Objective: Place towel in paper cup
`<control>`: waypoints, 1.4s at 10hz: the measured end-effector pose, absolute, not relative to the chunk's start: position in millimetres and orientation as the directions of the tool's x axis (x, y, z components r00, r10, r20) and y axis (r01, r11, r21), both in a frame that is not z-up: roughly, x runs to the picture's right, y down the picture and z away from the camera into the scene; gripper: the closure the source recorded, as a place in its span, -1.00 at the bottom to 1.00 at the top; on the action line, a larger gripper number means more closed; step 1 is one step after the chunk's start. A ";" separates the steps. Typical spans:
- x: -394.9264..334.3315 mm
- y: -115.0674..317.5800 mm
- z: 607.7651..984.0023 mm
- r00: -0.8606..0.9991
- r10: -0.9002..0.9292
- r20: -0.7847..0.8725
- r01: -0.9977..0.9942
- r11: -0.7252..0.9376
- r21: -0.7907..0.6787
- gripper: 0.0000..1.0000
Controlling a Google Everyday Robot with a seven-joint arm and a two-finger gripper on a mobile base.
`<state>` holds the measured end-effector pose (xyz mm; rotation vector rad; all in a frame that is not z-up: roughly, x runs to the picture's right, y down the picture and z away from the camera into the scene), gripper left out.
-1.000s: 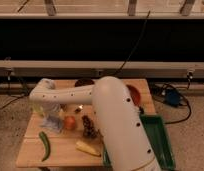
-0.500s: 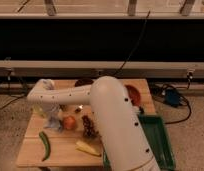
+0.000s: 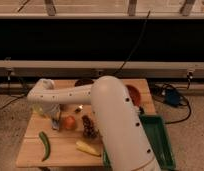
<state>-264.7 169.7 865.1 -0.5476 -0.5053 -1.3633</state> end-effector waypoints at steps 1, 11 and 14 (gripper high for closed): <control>-260.5 162.1 857.4 0.146 -0.762 0.631 0.989 0.134 -0.067 1.00; -221.2 1.7 746.5 0.211 -0.745 0.634 0.950 0.309 0.048 1.00; -227.7 -17.4 756.3 0.252 -0.732 0.633 0.923 0.379 0.071 1.00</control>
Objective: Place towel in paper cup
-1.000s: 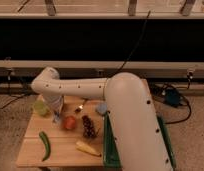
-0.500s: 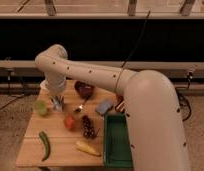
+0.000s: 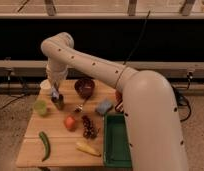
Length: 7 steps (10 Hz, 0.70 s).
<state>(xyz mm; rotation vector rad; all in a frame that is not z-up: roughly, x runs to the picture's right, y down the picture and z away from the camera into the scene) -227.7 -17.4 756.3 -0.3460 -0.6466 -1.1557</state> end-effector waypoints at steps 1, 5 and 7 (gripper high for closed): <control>-228.2 -17.2 756.2 0.251 -0.732 0.634 0.923 0.378 0.072 1.00; -228.5 -19.2 763.9 0.253 -0.736 0.627 0.923 0.378 0.071 1.00; -233.0 -32.0 781.1 0.254 -0.748 0.613 0.924 0.376 0.075 1.00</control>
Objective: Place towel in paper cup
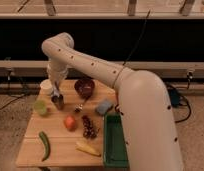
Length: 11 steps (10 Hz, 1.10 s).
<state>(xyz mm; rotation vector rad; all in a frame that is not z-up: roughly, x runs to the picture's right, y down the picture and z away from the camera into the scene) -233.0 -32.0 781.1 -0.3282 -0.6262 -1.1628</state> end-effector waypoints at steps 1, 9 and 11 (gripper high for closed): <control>-235.7 -44.2 795.4 0.258 -0.754 0.603 0.922 0.378 0.078 1.00; -303.5 -75.9 849.0 0.229 -0.784 0.577 0.914 0.377 0.150 1.00; -313.1 -75.4 856.4 0.234 -0.796 0.558 0.912 0.379 0.159 0.85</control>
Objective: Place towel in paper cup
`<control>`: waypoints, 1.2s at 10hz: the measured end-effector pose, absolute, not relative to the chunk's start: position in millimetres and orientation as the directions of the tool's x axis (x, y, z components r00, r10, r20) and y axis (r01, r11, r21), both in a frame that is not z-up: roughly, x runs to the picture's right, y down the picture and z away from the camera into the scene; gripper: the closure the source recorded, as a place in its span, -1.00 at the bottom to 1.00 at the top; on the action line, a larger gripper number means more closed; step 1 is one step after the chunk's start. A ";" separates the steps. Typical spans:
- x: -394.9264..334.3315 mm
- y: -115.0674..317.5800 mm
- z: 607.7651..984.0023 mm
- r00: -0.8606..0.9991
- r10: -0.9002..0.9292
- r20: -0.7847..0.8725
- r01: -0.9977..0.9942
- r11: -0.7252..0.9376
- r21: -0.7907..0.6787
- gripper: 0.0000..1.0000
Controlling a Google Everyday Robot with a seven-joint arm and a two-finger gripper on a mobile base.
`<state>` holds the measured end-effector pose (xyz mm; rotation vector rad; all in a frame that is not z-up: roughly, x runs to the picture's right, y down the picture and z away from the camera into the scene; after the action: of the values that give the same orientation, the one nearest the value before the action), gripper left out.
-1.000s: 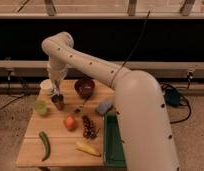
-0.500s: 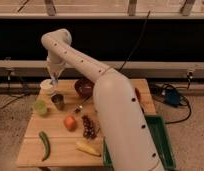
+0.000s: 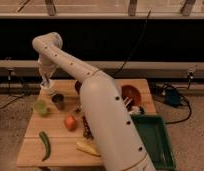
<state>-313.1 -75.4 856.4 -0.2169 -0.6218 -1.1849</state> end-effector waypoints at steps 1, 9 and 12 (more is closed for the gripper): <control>-310.9 -75.5 862.3 0.253 -0.804 0.538 0.909 0.388 0.153 0.61; -326.2 -60.5 883.8 0.268 -0.802 0.533 0.898 0.409 0.163 -0.60; -327.0 -61.0 882.2 0.259 -0.801 0.539 0.895 0.409 0.178 -0.60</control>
<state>-327.0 -61.0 882.2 -0.1759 -0.6155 -1.1570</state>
